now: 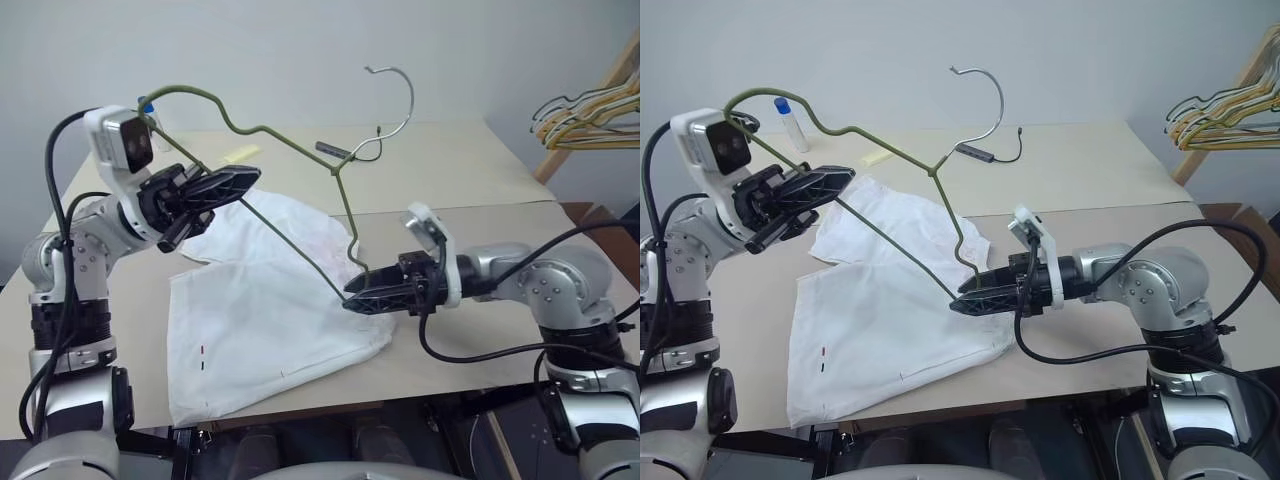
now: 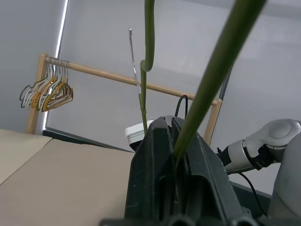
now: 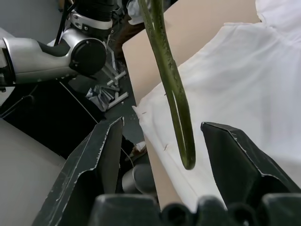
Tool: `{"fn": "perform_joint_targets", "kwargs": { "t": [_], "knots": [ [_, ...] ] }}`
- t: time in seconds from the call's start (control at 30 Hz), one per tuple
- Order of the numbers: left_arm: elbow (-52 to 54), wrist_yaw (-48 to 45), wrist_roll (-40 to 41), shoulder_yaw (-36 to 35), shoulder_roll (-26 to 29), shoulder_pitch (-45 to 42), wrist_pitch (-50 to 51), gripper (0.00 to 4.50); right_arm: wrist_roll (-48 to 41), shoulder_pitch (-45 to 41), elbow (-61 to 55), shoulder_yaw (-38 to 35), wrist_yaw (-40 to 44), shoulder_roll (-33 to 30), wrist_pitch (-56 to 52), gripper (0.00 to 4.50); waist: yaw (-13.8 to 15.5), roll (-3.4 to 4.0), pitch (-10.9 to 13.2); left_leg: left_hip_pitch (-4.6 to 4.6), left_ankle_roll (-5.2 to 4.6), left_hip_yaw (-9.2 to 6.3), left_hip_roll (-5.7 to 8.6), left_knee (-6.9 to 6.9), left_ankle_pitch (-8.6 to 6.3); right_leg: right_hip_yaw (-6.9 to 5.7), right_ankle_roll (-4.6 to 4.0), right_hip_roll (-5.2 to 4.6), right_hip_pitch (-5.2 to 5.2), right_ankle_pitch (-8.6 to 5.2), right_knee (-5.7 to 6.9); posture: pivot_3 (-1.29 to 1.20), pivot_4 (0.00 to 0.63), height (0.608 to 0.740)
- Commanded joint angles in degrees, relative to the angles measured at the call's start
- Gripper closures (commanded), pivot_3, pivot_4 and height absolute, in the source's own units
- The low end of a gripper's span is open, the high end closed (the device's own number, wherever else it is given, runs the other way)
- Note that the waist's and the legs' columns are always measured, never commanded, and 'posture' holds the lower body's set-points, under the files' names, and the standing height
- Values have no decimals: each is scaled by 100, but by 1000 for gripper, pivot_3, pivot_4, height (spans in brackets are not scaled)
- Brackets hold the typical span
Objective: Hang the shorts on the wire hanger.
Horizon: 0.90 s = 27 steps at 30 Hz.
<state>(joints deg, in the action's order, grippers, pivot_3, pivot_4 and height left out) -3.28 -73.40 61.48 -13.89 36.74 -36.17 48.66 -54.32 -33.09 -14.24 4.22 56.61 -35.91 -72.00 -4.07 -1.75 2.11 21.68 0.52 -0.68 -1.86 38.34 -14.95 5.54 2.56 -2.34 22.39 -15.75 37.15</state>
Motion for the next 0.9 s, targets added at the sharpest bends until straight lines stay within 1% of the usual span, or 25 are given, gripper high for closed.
{"fn": "perform_joint_targets", "kwargs": {
  "t": [0.03, 0.47, 0.53, 0.6, 0.8, 0.83, 0.9],
  "knots": [
    [36, -83, -12, -121, -5, -101, -126, 4500, -103, -246, -71, -62, -51, 21, -31, 1312, 0, 0, 0, 0, 0, 0, 0, 0, 0, 0, 0, 0, 0, 0, 0, -52, 0, 740],
    [-105, -118, -145, -103, -128, -123, -249, 4500, 4, -258, -136, 186, 30, -9, 118, 1312, 0, 1, 0, 1, 0, -1, 0, 0, 0, -1, 0, 0, 0, 0, -1, -56, 0, 740],
    [-106, -119, -158, -83, -146, -125, -257, 4500, 17, -244, -124, 191, 7, 16, 157, 1683, 0, 1, 0, 1, 0, -1, 0, 0, 0, -2, 0, 0, 0, 0, -1, -55, 0, 740],
    [-107, -128, -185, -62, -155, -132, -265, 4500, 32, -235, -106, 183, -16, 27, 195, 2217, 0, 1, 0, 1, 0, -1, 0, 0, 0, -1, 0, 0, 0, 0, -1, -56, 0, 740],
    [-144, -231, -346, 30, -175, -156, -374, 4500, 94, -243, 0, 161, -76, 36, 187, 4310, -1, 1, 0, 1, 0, -1, 0, 0, 0, -2, 0, 0, 0, 0, 0, -53, 0, 740],
    [-148, -247, -397, 41, -194, -149, -427, 4500, 117, -238, 2, 161, -73, 37, 200, 4453, -1, 1, 0, 0, 0, -1, 0, 0, 0, -1, 0, 0, 0, 0, 0, -53, 0, 740],
    [-161, -234, -580, 69, -273, -96, -654, 4500, 121, -228, 14, 126, -87, 63, 210, 4453, 0, 1, 0, 2, 0, -2, 0, 1, 0, -3, 0, 0, 0, 0, 0, -55, 0, 740]
  ]
}}
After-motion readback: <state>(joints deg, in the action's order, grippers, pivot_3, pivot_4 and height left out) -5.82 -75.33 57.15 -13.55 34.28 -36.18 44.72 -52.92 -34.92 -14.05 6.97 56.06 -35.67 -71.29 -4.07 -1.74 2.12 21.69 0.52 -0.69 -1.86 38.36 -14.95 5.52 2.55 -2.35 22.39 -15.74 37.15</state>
